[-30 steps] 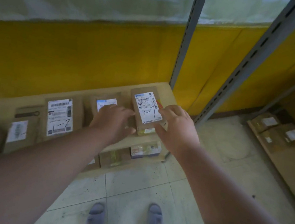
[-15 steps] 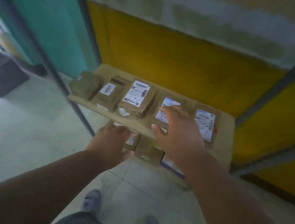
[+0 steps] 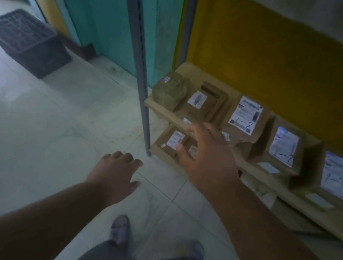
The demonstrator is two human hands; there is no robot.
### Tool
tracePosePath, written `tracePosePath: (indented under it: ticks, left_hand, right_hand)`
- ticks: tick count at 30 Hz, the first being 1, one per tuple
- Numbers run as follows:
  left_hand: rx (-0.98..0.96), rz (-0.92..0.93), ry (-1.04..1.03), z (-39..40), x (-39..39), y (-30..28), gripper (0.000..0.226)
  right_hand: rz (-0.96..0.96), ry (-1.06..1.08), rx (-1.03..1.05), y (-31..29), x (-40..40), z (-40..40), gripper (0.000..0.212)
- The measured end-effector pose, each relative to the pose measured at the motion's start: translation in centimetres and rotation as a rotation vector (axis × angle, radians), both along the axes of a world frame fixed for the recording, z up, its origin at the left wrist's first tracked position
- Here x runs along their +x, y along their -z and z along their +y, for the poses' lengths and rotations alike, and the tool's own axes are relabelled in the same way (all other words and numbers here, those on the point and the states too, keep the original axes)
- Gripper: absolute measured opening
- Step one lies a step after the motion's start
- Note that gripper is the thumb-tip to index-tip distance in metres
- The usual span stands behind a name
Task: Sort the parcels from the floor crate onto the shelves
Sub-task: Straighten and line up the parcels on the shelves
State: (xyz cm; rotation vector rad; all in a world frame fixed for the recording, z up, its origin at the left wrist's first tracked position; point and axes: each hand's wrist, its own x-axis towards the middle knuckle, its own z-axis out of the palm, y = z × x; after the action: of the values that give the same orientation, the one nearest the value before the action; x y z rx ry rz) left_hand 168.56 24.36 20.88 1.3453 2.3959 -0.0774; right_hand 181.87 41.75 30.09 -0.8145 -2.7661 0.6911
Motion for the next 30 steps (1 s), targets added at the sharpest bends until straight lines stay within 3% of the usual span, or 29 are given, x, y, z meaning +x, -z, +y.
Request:
tracePosePath:
  ticks: [5, 18, 25, 30]
  left_hand:
    - [-0.056, -0.074, -0.028, 0.7, -4.0, 8.9, 0.057]
    - [0.001, -0.218, -0.235, 9.7, -8.1, 41.2, 0.061]
    - [0.077, -0.146, -0.139, 16.5, -10.0, 50.7, 0.061]
    - [0.143, -0.137, -0.101, 19.6, -11.6, 55.1, 0.071]
  right_hand:
    - [-0.116, -0.016, -0.061, 9.4, -4.3, -0.4, 0.041]
    - [-0.270, 0.020, -0.033, 42.9, -11.9, 10.1, 0.040]
    - [-0.284, 0.120, -0.029, 54.8, -14.8, 18.8, 0.042]
    - [-0.364, 0.117, -0.001, 61.1, -18.5, 24.6, 0.058]
